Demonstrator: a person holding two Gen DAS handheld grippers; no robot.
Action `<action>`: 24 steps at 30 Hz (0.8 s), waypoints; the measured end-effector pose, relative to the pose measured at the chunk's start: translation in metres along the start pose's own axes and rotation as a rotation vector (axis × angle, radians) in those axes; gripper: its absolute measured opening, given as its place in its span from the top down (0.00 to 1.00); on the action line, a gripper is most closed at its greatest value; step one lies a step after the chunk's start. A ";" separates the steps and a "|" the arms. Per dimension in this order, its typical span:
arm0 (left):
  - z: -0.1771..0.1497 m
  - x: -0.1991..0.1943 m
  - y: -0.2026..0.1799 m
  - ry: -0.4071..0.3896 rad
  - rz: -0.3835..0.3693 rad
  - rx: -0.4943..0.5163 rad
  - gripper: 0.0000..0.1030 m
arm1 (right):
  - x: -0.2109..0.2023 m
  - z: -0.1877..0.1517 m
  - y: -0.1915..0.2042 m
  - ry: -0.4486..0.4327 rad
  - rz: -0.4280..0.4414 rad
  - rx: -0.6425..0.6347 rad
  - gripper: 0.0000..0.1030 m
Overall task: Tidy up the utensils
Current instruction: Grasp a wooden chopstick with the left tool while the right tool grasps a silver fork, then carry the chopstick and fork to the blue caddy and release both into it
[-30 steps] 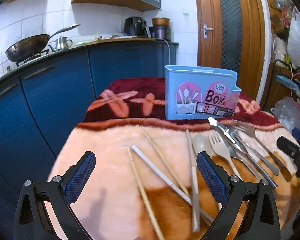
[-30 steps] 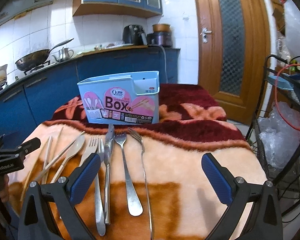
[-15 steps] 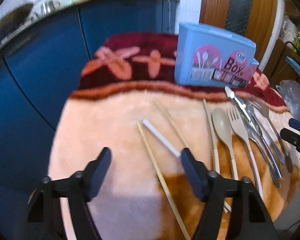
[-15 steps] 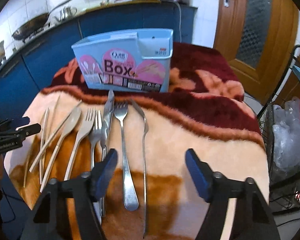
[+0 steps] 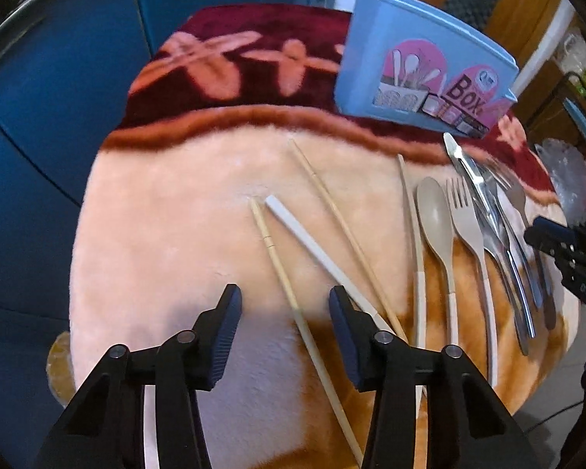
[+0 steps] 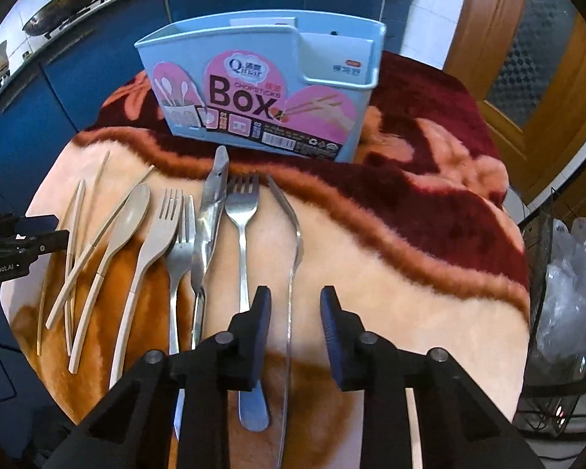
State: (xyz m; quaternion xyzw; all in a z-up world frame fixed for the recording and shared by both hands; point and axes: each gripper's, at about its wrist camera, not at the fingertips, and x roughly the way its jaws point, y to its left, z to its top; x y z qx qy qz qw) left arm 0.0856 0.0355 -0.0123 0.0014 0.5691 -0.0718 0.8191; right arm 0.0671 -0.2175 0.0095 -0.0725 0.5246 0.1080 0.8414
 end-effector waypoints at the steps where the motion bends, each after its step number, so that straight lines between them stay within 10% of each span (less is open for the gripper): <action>1: 0.002 0.000 0.001 0.010 0.000 -0.002 0.56 | 0.002 0.002 0.001 0.011 0.006 -0.007 0.72; 12: 0.015 0.004 0.001 0.107 -0.009 0.011 0.81 | 0.018 0.020 -0.005 0.055 0.060 0.028 0.93; 24: -0.009 -0.031 0.010 -0.036 -0.101 -0.031 0.96 | -0.029 -0.005 -0.024 -0.146 0.112 0.152 0.96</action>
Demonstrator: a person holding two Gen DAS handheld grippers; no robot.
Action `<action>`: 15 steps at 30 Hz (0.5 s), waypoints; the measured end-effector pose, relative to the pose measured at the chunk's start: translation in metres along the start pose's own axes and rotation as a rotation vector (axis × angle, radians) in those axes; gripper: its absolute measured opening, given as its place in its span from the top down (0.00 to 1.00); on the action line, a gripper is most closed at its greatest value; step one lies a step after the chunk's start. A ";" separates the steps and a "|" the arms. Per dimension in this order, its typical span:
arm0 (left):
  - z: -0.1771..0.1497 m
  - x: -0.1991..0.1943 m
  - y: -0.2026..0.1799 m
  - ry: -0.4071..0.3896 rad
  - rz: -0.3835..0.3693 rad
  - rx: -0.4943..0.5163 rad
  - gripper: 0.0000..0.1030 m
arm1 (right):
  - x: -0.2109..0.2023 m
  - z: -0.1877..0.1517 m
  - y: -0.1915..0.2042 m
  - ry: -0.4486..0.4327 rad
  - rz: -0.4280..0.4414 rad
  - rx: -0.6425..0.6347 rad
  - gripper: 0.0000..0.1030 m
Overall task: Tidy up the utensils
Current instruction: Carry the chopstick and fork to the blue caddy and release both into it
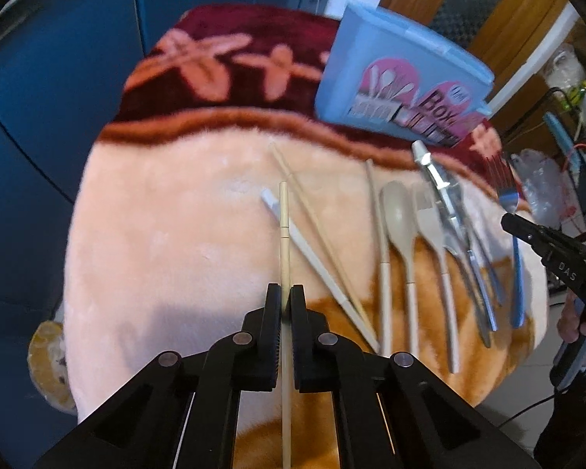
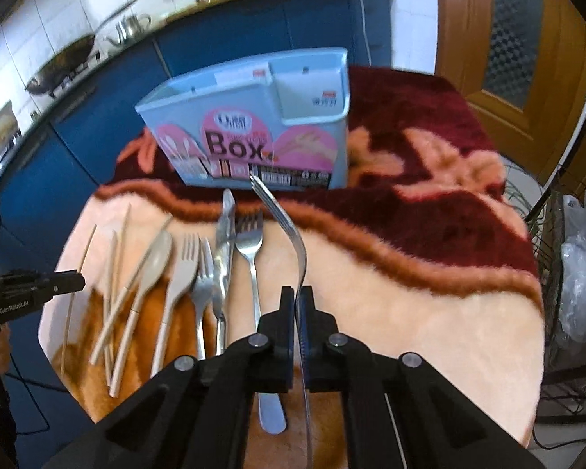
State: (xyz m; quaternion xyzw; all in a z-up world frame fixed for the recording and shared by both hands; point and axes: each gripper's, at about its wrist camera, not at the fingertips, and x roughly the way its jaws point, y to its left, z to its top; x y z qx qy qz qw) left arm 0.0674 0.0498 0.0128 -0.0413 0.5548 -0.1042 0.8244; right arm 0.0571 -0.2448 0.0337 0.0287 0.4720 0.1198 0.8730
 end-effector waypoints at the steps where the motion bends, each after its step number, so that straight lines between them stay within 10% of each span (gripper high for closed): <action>1: 0.000 -0.005 -0.004 -0.020 0.000 0.003 0.96 | -0.005 0.000 0.000 -0.022 0.001 0.002 0.96; 15: 0.030 -0.075 -0.041 -0.468 -0.052 0.056 0.96 | -0.053 0.025 0.012 -0.309 0.040 0.032 0.96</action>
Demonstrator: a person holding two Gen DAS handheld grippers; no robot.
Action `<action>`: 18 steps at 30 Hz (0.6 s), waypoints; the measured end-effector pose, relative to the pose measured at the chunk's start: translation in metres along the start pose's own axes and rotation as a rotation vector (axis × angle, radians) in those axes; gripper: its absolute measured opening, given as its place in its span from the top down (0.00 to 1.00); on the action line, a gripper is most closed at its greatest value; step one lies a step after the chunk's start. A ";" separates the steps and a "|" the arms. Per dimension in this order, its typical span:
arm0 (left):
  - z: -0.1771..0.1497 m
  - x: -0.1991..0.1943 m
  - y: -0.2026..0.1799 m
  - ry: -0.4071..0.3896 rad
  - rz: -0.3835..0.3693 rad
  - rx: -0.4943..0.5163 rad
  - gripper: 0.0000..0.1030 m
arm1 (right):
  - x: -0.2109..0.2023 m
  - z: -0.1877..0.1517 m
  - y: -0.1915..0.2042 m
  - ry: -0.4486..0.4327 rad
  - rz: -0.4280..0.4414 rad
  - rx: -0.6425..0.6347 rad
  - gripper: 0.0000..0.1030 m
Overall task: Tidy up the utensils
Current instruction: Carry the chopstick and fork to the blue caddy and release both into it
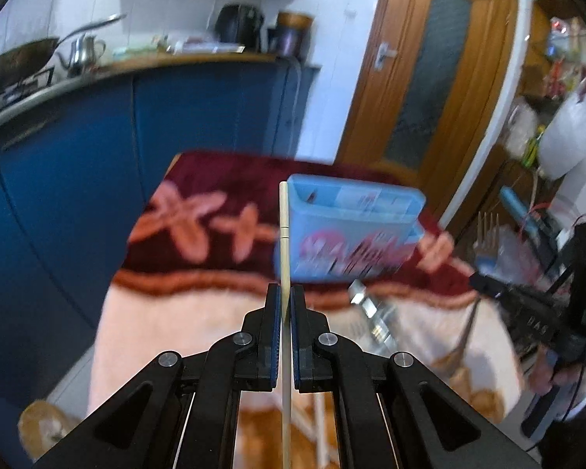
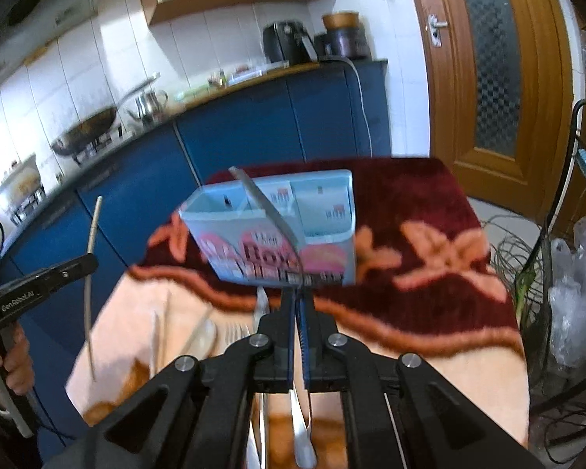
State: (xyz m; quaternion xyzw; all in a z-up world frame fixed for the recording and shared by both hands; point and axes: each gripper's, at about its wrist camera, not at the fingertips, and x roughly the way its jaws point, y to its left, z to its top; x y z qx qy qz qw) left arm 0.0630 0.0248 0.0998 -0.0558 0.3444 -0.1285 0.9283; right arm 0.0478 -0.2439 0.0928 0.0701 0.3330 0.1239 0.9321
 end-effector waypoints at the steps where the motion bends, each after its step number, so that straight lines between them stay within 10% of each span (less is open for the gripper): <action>1: 0.006 -0.003 -0.004 -0.032 -0.012 0.001 0.96 | -0.003 0.004 0.000 -0.023 -0.003 0.002 0.96; 18: 0.101 0.048 -0.024 -0.404 0.025 -0.039 0.96 | -0.006 0.081 -0.006 -0.272 -0.027 -0.056 0.96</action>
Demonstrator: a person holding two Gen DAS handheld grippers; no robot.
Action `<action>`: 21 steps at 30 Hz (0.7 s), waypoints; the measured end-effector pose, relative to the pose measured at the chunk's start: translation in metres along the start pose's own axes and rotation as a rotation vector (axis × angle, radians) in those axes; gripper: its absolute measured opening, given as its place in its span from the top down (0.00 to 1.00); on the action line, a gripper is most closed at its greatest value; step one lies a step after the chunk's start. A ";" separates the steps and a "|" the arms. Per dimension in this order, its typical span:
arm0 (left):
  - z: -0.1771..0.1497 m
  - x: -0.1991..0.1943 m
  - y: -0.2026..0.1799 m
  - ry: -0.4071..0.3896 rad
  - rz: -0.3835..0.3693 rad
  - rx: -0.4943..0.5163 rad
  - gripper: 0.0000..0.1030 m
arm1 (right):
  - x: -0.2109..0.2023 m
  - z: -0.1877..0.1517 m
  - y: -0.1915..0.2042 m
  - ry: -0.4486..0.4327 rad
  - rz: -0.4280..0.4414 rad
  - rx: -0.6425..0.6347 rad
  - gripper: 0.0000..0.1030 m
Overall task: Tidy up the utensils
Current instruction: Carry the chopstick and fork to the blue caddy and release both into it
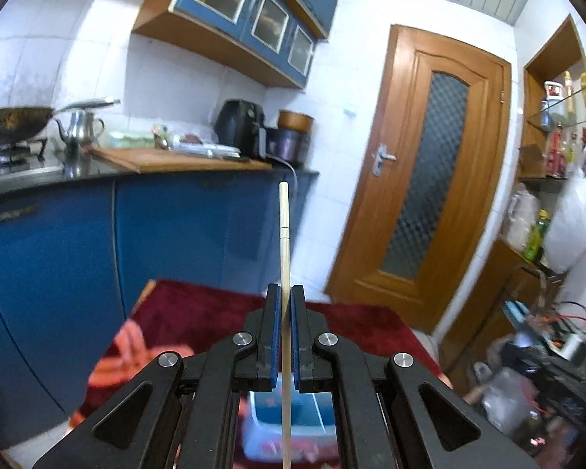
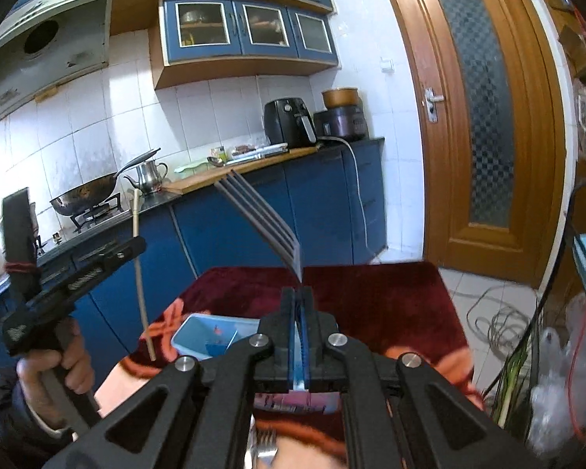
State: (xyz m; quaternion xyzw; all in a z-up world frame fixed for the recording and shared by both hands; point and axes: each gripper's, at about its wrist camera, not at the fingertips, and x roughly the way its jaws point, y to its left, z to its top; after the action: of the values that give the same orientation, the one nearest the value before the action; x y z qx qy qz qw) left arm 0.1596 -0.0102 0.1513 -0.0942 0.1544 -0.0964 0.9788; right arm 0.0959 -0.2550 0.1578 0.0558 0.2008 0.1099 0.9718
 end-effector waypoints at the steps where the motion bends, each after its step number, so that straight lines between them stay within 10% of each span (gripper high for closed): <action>1: -0.001 0.003 -0.001 -0.014 0.014 0.001 0.96 | 0.003 0.001 0.000 -0.011 -0.004 -0.014 0.96; 21: -0.058 0.061 0.011 0.013 0.137 -0.047 0.96 | 0.100 -0.029 -0.018 0.203 0.024 -0.042 0.96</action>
State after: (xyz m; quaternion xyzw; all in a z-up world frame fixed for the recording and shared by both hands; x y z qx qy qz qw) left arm 0.1995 -0.0220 0.0775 -0.1060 0.1690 -0.0262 0.9796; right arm 0.1774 -0.2473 0.0906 0.0266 0.2953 0.1308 0.9460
